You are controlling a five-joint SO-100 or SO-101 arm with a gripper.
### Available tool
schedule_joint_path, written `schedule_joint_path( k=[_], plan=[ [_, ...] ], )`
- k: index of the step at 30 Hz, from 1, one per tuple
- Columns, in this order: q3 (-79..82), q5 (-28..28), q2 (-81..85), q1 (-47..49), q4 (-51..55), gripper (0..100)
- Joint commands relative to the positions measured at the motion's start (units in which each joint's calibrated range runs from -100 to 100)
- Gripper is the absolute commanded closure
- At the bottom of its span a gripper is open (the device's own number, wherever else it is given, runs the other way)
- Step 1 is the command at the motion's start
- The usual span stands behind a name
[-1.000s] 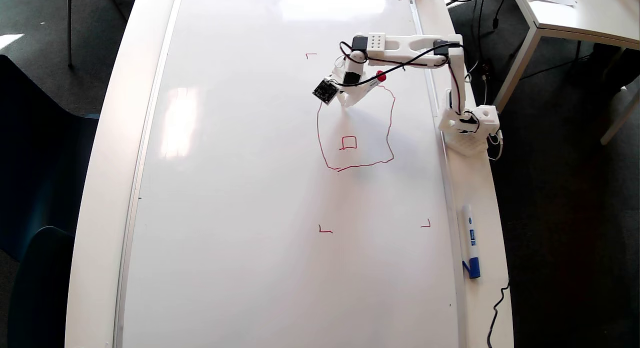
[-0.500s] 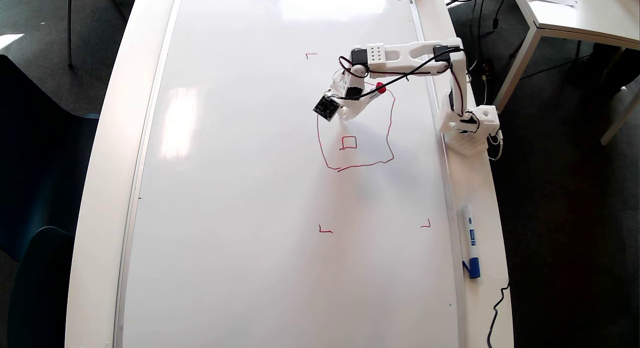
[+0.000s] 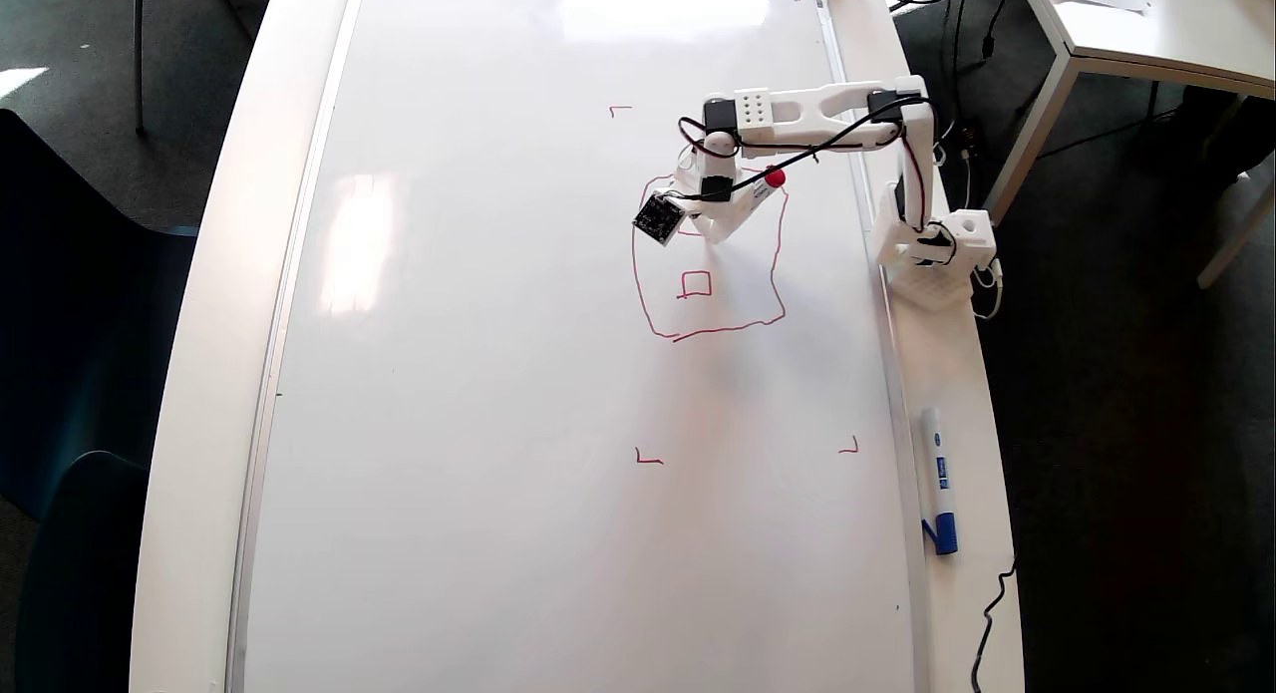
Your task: Draw on a whiteboard a robot head using a pen attached to the gripper
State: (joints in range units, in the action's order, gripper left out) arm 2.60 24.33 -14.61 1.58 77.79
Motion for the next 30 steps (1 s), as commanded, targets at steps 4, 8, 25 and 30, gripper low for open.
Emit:
schedule_joint_path(
  k=[4,8,25,30],
  plan=[
    [3.4,0.1,5.3,-2.6,-0.7,99],
    [3.4,-0.2,5.2,-6.6,-0.8,99],
    [2.8,-1.9,4.1,-7.1,-10.5,99],
    [0.7,-1.9,0.7,-6.7,-11.6,99]
  ],
)
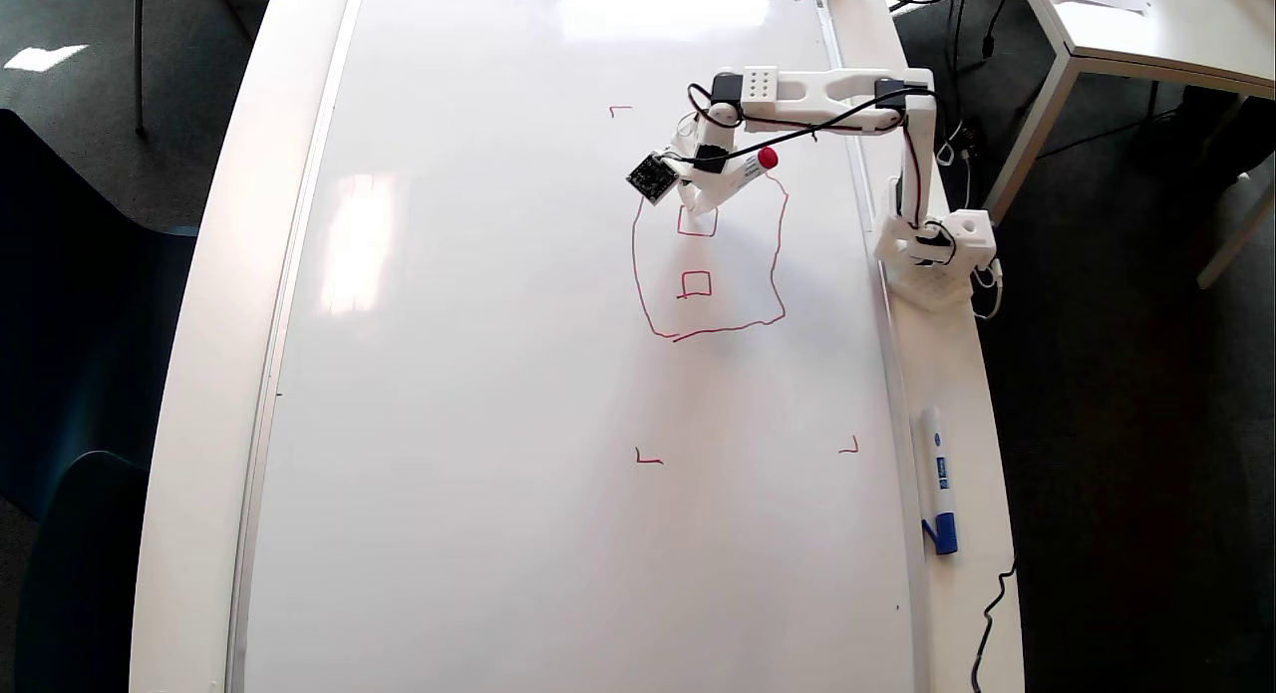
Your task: Draw on a whiteboard a robot head using a pen attached to the gripper
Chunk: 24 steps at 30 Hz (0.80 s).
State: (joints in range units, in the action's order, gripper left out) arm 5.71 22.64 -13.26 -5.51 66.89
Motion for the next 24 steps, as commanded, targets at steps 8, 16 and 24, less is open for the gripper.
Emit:
schedule_joint_path(
  k=[8,16,24],
  plan=[
    [-2.9,-0.2,-0.3,0.2,-0.7,99],
    [-4.0,-0.2,7.3,0.5,0.2,99],
    [-3.2,0.2,12.0,4.4,9.1,99]
  ],
)
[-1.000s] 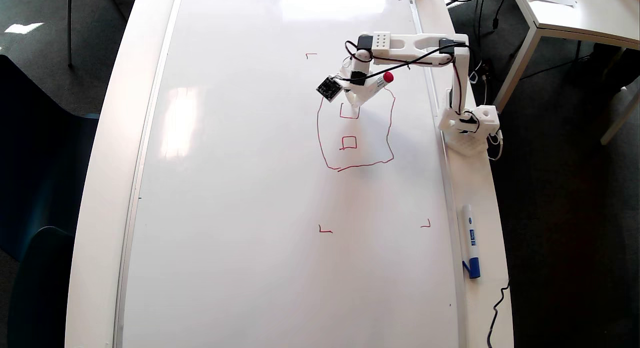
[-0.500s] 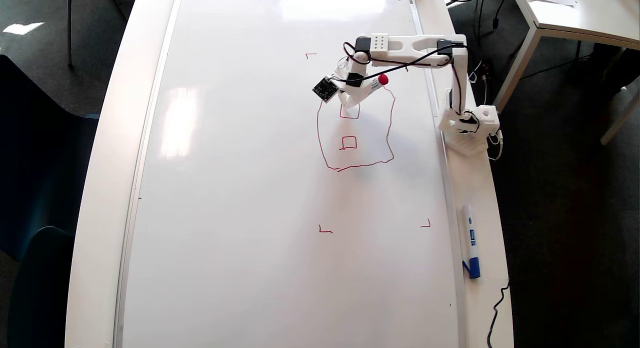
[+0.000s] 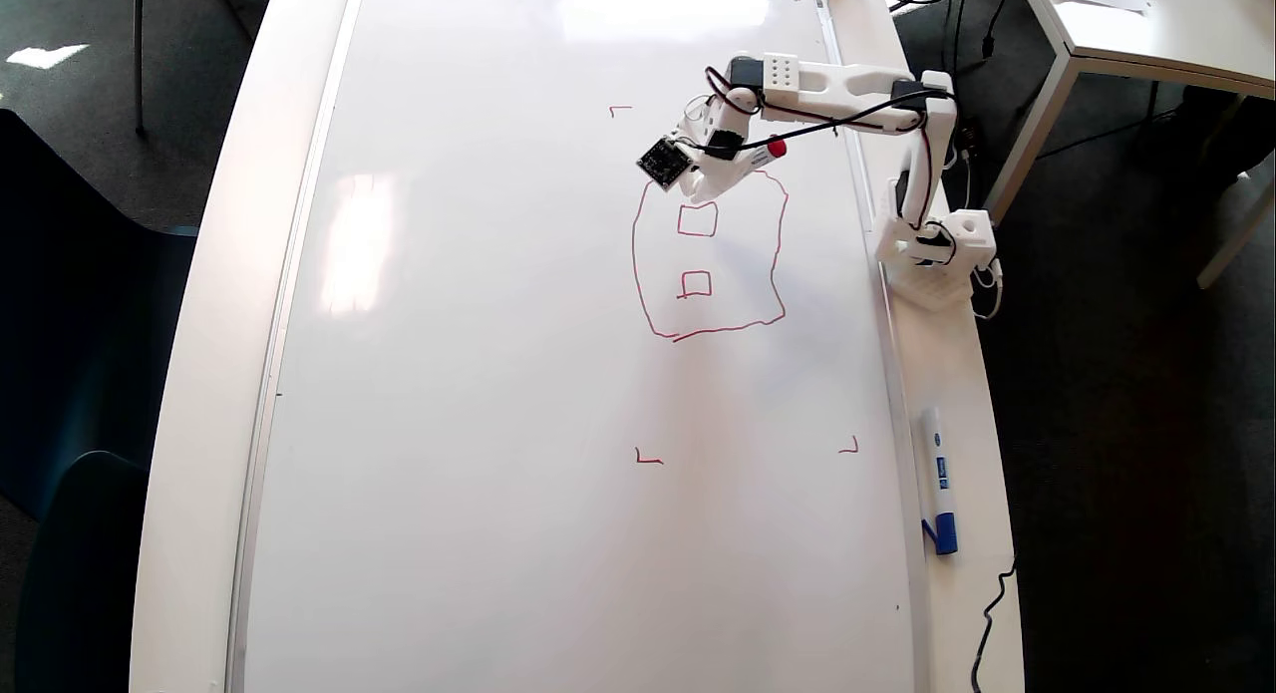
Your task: Draw on a whiteboard a robot head using a pen attached to the gripper
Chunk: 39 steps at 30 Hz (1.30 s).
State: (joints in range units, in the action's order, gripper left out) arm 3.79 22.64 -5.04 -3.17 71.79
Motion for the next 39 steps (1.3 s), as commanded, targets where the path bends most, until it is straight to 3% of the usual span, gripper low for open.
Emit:
schedule_joint_path(
  k=[1,12,39],
  plan=[
    [-1.3,0.3,3.5,2.7,5.0,99],
    [6.4,1.5,3.3,10.2,7.7,99],
    [6.7,1.5,-2.7,12.3,5.6,99]
  ],
)
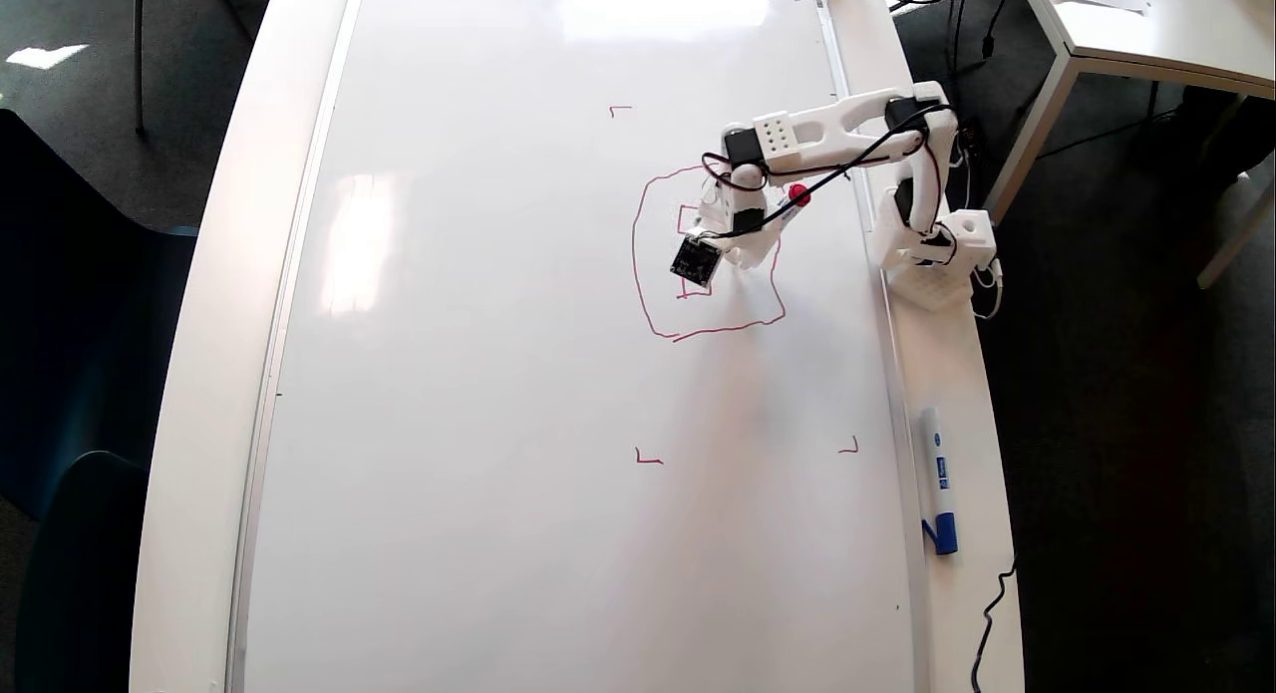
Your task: Draw on a whiteboard a robot head using a pen attached to the gripper
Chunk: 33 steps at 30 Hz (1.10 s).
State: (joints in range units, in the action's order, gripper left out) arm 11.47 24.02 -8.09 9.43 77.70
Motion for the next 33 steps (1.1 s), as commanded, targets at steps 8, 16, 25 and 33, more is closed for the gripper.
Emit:
schedule_joint_path(
  k=[8,16,25,33],
  plan=[
    [0.0,-0.1,-0.4,0.1,-2.7,99],
    [-0.1,0.0,-4.5,0.0,-2.7,99],
    [0.1,-0.4,-4.8,-6.1,-2.3,99],
    [0.0,-1.1,-4.8,-8.6,-1.8,99]
  ],
)
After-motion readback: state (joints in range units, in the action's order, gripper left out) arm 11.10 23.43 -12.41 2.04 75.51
